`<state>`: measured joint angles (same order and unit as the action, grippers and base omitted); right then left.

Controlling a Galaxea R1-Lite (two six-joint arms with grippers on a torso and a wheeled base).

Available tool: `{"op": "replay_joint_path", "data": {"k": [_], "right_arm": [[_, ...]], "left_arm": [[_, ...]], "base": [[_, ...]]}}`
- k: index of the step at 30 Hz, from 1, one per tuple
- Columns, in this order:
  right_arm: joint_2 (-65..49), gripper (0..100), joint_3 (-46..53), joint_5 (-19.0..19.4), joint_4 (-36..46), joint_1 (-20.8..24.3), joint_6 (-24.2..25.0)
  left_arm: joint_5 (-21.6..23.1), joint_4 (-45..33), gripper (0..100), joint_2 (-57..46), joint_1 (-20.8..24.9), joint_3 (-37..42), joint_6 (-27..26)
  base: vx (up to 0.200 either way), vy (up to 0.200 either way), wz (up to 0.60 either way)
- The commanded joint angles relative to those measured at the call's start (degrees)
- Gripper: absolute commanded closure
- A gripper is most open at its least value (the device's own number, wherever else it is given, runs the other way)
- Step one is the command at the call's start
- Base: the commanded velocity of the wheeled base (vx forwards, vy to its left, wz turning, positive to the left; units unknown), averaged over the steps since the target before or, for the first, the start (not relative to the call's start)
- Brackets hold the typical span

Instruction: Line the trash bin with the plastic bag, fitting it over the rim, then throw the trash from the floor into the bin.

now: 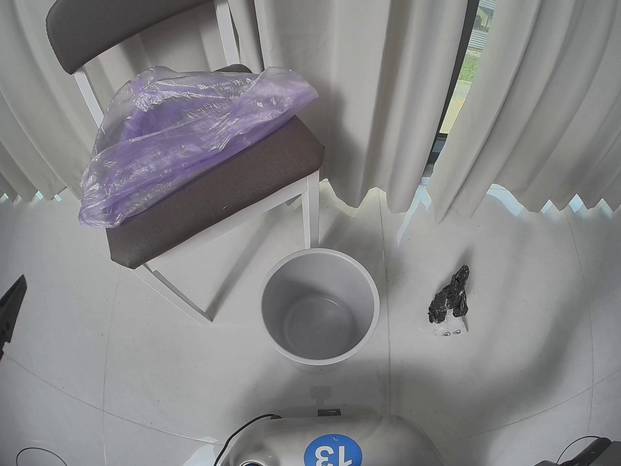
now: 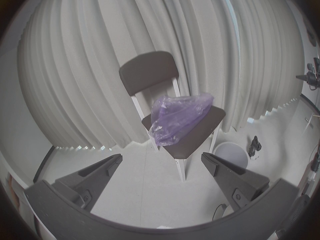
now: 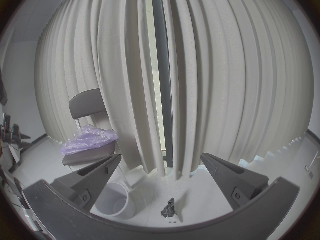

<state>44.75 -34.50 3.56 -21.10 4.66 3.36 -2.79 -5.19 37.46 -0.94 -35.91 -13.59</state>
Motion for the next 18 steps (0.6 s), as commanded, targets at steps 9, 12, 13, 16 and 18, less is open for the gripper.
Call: {"op": "replay_joint_path", "data": {"k": [9,12,13,16,18], "right_arm": [[9.9,0,0.5,-5.8,-8.5,10.7,6.4],[10.0,0,0.1,-5.8,-8.7,10.7,6.7],[9.9,0,0.2,-5.5,-8.7,10.7,6.7],[10.0,0,0.1,-5.5,-8.7,10.7,6.7],[10.1,0,0.0,-5.2,-8.7,10.7,6.9]], "left_arm": [[-0.8,4.8,0,23.5,-4.3,-5.6,-2.9],[-0.9,6.3,0,27.0,-5.3,-6.9,-3.9],[-1.9,8.4,0,30.2,-5.5,-8.0,-4.1],[-2.7,9.7,0,31.6,-5.4,-8.6,-4.1],[-4.6,13.2,0,36.2,-5.0,-9.9,-4.2]], "base": [[0.0,0.0,0.0],[0.0,0.0,0.0],[0.0,0.0,0.0],[0.0,0.0,0.0],[0.0,0.0,0.0]]}}
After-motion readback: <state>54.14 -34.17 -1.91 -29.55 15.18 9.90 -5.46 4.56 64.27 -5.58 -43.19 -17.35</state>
